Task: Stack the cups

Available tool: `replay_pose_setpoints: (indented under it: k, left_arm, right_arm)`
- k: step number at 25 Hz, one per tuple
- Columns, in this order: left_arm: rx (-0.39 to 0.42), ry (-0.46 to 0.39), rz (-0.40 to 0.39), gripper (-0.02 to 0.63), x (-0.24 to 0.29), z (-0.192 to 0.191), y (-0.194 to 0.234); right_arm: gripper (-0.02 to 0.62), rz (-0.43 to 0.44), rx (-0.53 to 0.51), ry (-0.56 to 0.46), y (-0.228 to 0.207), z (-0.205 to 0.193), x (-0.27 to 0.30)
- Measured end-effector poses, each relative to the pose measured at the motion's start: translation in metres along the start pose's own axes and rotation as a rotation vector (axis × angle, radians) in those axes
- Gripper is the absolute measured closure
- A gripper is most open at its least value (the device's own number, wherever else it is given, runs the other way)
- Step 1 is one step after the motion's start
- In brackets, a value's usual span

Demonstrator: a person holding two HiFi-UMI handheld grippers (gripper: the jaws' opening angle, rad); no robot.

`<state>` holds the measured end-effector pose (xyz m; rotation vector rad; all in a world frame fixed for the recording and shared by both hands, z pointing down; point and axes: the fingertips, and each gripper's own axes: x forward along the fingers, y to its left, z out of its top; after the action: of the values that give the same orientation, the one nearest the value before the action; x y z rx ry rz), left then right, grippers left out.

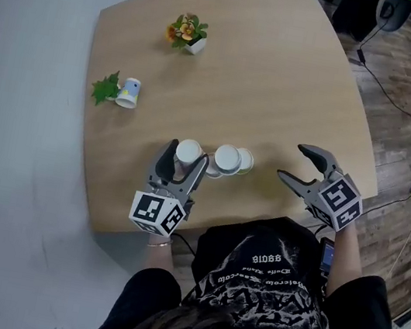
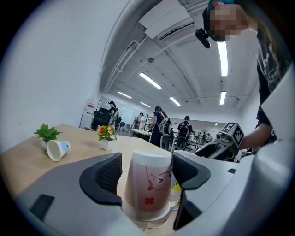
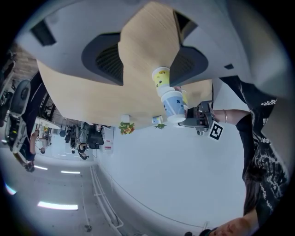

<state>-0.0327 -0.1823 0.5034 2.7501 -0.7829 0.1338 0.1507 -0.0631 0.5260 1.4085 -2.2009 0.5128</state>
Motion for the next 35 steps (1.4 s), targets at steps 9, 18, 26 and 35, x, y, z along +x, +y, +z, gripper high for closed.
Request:
replay_pose_setpoints:
  k: [9,18,26,35]
  left_arm:
    - [0.02,0.032,0.009,0.252,-0.005,0.003,-0.002]
    - [-0.158,-0.1,0.024,0.241,-0.036,0.053,0.014]
    - [0.098,0.031,0.279,0.241,-0.047,0.078,0.108]
    - [0.291,0.473,0.239,0.242,0.02,0.062,0.195]
  right_arm:
    - [0.272,-0.014,-0.005,-0.009,-0.006,0.004,0.0]
    - [0.272,0.017,0.039,-0.006,-0.002,-0.003,0.006]
    - [0.272,0.0,0.072,-0.011,-0.01,-0.002,0.019]
    - [0.272,-0.01,0.115,0.026,-0.008,-0.006,0.038]
